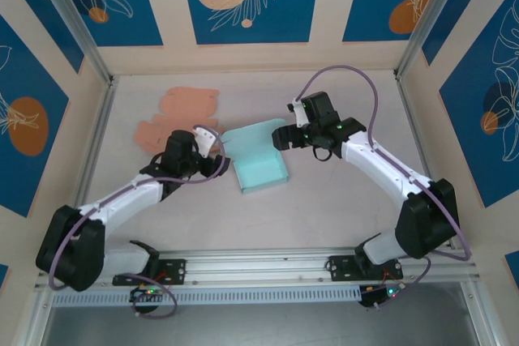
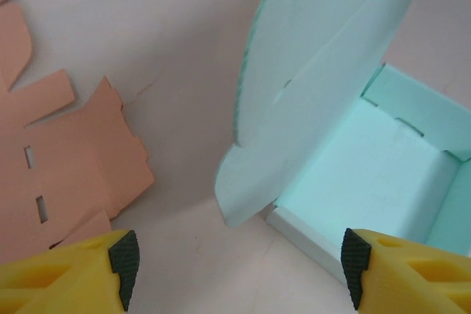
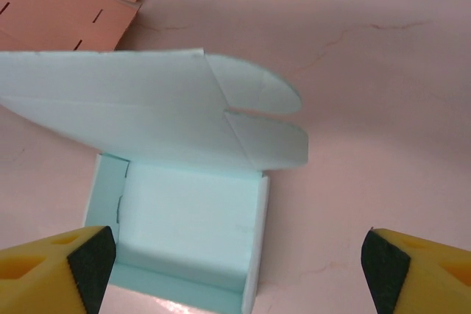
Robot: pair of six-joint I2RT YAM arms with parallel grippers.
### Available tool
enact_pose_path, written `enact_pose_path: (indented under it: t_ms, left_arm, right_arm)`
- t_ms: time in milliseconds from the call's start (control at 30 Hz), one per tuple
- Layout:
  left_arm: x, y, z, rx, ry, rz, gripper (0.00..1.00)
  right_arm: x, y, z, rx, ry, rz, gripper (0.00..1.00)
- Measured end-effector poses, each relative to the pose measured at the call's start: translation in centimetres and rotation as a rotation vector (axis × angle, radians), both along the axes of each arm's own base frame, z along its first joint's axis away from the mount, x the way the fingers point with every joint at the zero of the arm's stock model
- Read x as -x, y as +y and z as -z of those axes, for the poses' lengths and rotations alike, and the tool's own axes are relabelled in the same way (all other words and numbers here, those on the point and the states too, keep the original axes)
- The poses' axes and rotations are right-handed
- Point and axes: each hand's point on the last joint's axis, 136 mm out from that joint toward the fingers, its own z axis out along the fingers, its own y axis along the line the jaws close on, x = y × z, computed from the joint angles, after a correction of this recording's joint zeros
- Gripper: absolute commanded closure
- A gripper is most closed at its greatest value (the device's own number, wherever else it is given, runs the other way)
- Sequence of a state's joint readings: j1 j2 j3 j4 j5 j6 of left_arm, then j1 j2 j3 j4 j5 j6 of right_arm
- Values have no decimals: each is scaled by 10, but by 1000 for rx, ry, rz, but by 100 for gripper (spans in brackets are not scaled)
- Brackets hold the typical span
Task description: Fold the paper box
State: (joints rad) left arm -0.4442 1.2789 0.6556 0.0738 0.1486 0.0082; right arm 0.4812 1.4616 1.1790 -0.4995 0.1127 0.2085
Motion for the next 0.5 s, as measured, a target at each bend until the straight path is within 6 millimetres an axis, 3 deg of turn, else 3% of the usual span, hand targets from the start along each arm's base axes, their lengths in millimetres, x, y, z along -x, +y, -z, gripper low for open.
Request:
enact_pose_path:
  t_ms: [233, 367, 500]
  left_arm:
    - [-9, -9, 6, 29, 15, 19, 33]
    - [-16, -15, 7, 45, 21, 31, 38]
    - [-17, -17, 15, 48, 42, 31, 49]
  right_arm:
    - [-15, 4, 26, 13, 22, -75, 13]
    - [-25, 2, 25, -22, 3, -97, 13]
    - [-36, -2, 21, -78, -18, -113, 13]
